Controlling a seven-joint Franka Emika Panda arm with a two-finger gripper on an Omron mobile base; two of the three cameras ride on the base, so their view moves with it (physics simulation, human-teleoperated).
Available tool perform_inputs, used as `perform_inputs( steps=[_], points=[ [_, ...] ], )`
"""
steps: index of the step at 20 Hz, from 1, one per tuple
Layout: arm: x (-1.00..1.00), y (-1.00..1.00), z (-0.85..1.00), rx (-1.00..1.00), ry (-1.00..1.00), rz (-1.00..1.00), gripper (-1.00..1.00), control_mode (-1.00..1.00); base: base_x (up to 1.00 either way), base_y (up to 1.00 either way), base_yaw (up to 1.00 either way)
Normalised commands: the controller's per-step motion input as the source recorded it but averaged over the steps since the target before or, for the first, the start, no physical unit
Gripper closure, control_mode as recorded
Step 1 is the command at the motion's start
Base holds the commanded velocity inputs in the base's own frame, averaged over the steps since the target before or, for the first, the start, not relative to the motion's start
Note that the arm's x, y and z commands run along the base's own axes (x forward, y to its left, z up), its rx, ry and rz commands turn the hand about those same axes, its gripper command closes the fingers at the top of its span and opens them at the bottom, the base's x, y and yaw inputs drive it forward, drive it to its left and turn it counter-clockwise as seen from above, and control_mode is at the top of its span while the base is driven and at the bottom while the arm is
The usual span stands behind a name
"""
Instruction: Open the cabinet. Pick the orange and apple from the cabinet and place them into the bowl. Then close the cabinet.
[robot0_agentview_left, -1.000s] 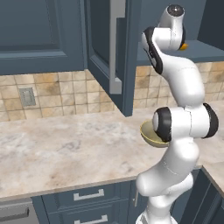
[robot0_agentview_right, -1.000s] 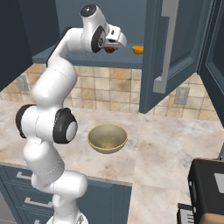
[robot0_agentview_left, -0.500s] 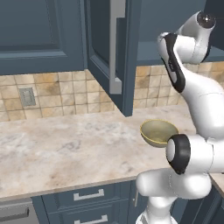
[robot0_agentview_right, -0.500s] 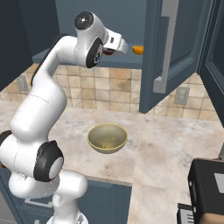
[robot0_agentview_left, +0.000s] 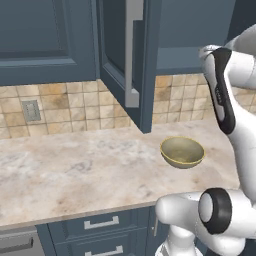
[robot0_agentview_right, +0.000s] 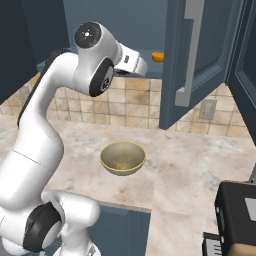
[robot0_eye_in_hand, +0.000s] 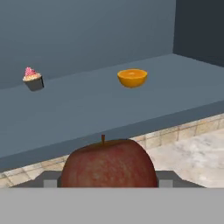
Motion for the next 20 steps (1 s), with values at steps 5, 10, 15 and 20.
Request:
perform_inputs(
  steps=[5,10,15,20],
  points=[
    [-0.97,0.1,-0.05,-0.07,0.24,0.04,1.0,-1.0,0.0,0.0,0.0],
    [-0.64,0.5,-0.71,-0.24,0.3,0.16,1.0,-1.0,0.0,0.0,0.0],
    [-0.26,0.8,-1.0,-0.28,0.37,0.15,1.0,-1.0,0.0,0.0,0.0],
    [0.12,0.36,-1.0,-0.18,0.5,0.12,1.0,-1.0,0.0,0.0,0.0]
  ],
)
